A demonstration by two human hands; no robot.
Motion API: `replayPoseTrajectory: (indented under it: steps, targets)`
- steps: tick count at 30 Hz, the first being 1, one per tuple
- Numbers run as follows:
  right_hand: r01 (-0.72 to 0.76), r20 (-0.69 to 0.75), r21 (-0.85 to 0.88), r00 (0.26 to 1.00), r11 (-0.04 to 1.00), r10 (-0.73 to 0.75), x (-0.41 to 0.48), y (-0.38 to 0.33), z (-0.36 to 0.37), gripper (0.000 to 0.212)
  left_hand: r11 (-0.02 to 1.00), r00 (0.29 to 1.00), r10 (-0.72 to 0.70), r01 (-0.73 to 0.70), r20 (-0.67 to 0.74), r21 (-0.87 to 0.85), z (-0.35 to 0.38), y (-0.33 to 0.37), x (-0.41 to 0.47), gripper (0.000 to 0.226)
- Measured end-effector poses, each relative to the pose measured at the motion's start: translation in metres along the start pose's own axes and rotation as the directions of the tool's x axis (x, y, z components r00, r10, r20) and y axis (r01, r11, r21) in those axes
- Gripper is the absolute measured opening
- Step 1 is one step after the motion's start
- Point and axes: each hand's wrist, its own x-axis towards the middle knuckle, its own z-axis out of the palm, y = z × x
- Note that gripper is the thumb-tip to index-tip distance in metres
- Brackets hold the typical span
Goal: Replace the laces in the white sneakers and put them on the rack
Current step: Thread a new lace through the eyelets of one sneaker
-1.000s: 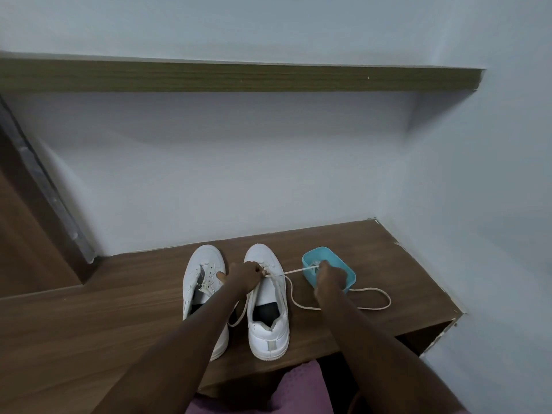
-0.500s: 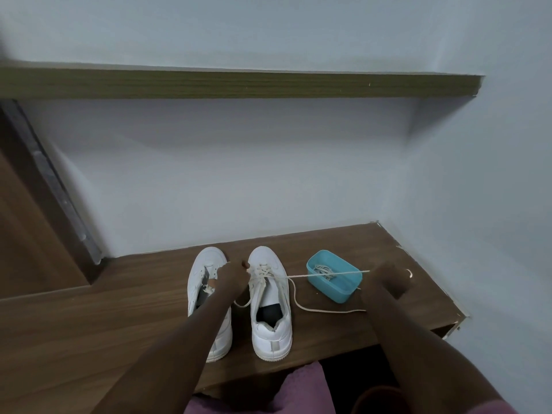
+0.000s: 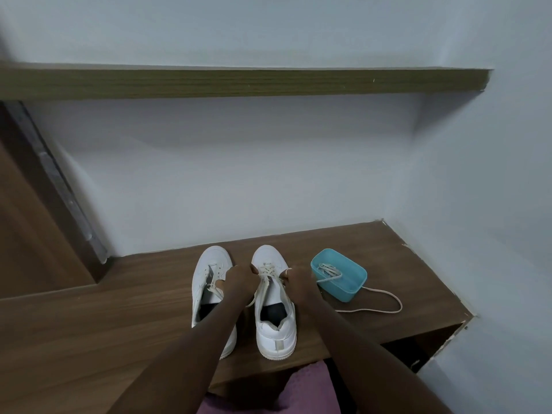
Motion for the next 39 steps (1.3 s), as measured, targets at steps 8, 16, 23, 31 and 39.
replayPoseTrajectory:
  steps: [8, 16, 23, 31, 39]
  targets:
    - [0.035, -0.027, -0.440, 0.998, 0.897, -0.053, -0.014, 0.015, -0.015, 0.027, 0.902, 0.978, 0.154, -0.198, 0.143, 0.384, -0.001, 0.007, -0.011, 0.057]
    - [0.124, 0.232, -0.598, 0.972, 0.792, 0.022, -0.038, 0.057, -0.041, 0.036, 0.855, 0.973, 0.177, -0.226, 0.147, 0.468, 0.011, 0.005, -0.021, 0.053]
    - [-0.142, 0.317, -0.699, 0.817, 0.701, 0.482, -0.024, 0.056, -0.047, 0.040, 0.868, 0.977, 0.158, -0.207, 0.144, 0.452, 0.012, 0.005, -0.026, 0.052]
    - [-0.094, 0.199, -0.097, 0.973, 0.991, 0.112, -0.009, -0.002, -0.021, 0.028, 0.767, 0.956, 0.230, -0.294, 0.184, 0.571, 0.014, 0.007, -0.030, 0.040]
    - [-0.119, 0.194, -0.124, 0.971, 0.985, 0.142, -0.011, 0.009, -0.013, 0.029, 0.710, 0.946, 0.243, -0.325, 0.215, 0.625, 0.016, 0.003, -0.027, 0.041]
